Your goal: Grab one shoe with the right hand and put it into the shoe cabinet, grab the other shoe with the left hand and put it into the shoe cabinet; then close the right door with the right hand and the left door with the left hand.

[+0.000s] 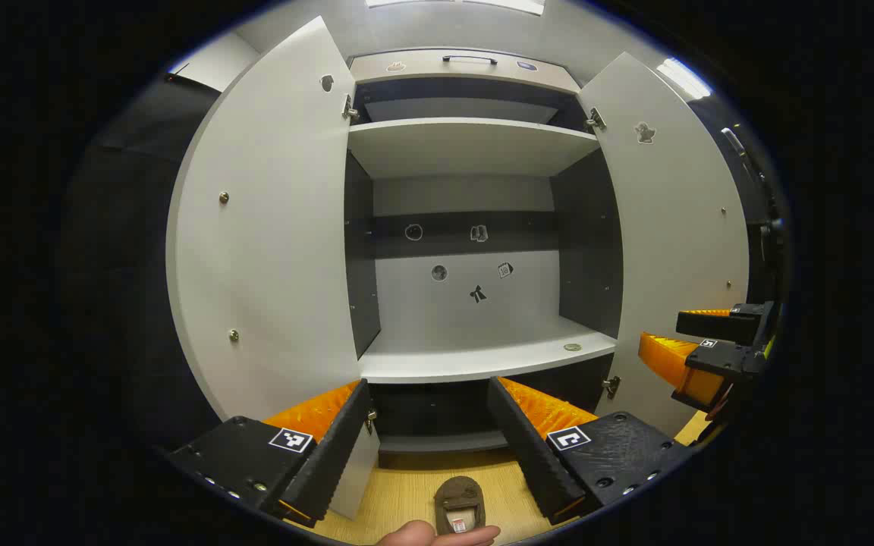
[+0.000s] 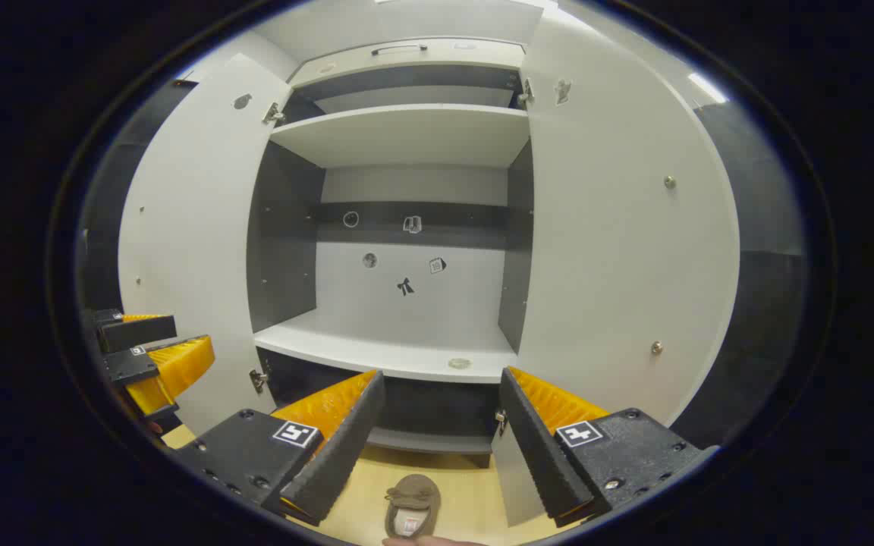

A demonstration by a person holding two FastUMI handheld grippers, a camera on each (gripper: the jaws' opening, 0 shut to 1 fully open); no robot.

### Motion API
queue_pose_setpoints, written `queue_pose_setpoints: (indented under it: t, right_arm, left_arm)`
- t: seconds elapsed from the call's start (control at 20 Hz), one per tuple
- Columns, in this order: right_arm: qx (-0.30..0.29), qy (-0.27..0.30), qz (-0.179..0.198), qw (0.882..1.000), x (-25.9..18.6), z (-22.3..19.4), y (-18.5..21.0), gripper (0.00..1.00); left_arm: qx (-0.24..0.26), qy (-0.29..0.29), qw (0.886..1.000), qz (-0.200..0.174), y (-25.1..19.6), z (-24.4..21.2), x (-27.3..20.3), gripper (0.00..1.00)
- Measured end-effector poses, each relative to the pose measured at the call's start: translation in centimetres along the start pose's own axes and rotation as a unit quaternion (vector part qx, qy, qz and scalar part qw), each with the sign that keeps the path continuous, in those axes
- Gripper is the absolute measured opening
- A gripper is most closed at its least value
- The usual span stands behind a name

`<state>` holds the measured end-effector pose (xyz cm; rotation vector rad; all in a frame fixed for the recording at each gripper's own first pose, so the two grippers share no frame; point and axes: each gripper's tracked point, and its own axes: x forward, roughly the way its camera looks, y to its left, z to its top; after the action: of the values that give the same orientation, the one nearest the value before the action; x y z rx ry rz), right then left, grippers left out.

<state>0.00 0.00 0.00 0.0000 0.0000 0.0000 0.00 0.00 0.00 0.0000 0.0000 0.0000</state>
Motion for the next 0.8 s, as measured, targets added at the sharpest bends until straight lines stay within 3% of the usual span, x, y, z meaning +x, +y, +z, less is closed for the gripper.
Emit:
queue_pose_setpoints:
  t: [0.8]
  right_arm:
    - [0.003,-0.001,0.006,1.0,-0.15,0.04,0.29,0.99]
  left_arm:
    - [0.009,-0.002,1.0,0.002,0.1,-0.05,-0.18,0.96]
